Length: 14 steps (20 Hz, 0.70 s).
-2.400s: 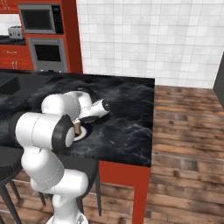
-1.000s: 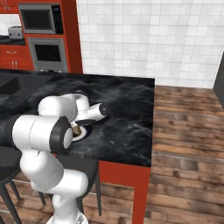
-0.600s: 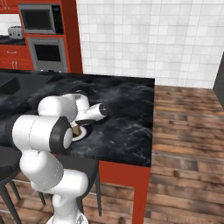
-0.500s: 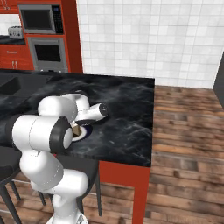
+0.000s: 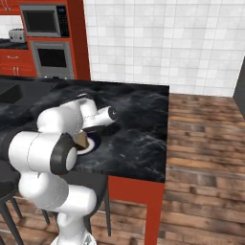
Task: Start the toaster. Once the lever pops up, take the bread to the plate on the dining counter.
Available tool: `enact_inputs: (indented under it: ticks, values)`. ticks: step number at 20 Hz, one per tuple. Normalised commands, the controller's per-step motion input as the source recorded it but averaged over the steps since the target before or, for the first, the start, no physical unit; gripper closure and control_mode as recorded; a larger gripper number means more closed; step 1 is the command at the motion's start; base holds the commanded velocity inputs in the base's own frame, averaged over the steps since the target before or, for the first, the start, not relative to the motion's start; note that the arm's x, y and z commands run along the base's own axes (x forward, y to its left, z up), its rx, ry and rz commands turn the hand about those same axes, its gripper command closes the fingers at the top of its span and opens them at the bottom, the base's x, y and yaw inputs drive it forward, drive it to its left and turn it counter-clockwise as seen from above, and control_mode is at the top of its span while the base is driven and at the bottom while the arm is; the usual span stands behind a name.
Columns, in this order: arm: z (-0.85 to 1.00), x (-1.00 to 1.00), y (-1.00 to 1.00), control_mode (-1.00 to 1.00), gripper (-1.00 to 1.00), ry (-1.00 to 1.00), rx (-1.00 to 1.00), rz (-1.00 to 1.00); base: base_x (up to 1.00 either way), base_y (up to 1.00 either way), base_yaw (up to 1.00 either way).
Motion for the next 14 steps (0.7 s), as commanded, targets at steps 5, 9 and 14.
enact_inputs:
  ticks: [5,9,14]
  values:
    - [0.79,-0.19,0.0,-1.0,-1.0,0.0,-0.02,-0.01,0.0,0.0,0.0]
    - [0.72,-0.62,0.0,-1.0,-1.0,0.01,-0.05,-0.13,0.0,0.0,0.0]
    - [0.69,-0.83,0.0,-1.0,-1.0,0.05,-0.01,-0.24,0.0,0.0,0.0]
